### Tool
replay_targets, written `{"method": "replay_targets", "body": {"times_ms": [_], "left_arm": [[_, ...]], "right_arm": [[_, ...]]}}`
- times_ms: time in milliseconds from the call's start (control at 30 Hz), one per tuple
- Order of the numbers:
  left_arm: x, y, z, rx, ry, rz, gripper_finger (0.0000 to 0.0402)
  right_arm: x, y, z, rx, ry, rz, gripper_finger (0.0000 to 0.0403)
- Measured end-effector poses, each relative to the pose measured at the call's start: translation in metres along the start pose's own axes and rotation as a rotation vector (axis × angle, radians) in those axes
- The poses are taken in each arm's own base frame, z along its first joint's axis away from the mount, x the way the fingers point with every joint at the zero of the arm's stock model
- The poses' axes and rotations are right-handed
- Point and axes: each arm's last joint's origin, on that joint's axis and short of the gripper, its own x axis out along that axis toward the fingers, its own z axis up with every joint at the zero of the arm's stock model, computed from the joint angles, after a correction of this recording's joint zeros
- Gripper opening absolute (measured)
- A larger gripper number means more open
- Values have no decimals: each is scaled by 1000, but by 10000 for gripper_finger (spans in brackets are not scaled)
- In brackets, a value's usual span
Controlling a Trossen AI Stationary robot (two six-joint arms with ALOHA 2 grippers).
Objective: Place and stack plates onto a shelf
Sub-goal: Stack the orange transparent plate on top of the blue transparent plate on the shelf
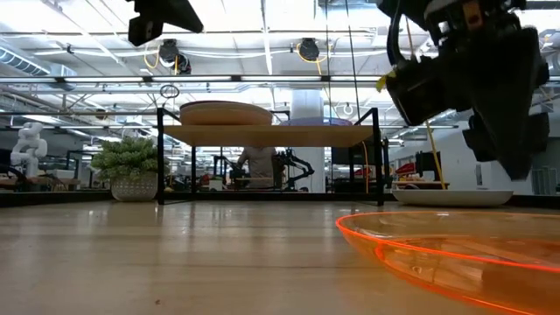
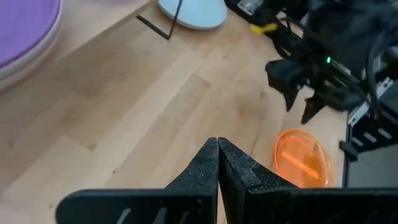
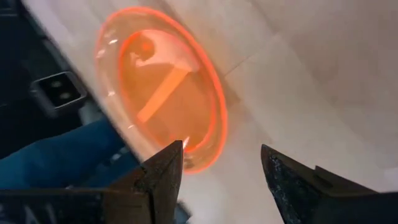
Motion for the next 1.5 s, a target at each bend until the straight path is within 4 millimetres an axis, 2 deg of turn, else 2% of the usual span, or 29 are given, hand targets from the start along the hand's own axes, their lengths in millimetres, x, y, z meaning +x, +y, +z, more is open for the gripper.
{"method": "replay_targets", "body": {"times_ms": [300, 600, 800, 1000, 1133, 1300, 1500], "left_arm": [[-4, -14, -11, -78, 28, -48, 3], [-3, -28, -24, -104, 34, -42, 3], [9, -37, -33, -95, 49, -17, 3], [19, -48, -35, -110, 23, -65, 3], [22, -49, -36, -110, 25, -59, 3], [22, -49, -35, -107, 16, -54, 3], [22, -49, -36, -98, 16, -52, 3]], "right_arm": [[11, 4, -12, -102, -100, -81, 199], [13, 6, -16, -139, -94, -80, 199], [24, -3, -18, -98, -143, -21, 199], [32, -17, -22, -47, -173, 14, 199], [34, -24, -23, -43, -169, 25, 199], [38, -22, -24, -78, -206, 104, 199], [43, -21, -30, -68, -196, 102, 199]]}}
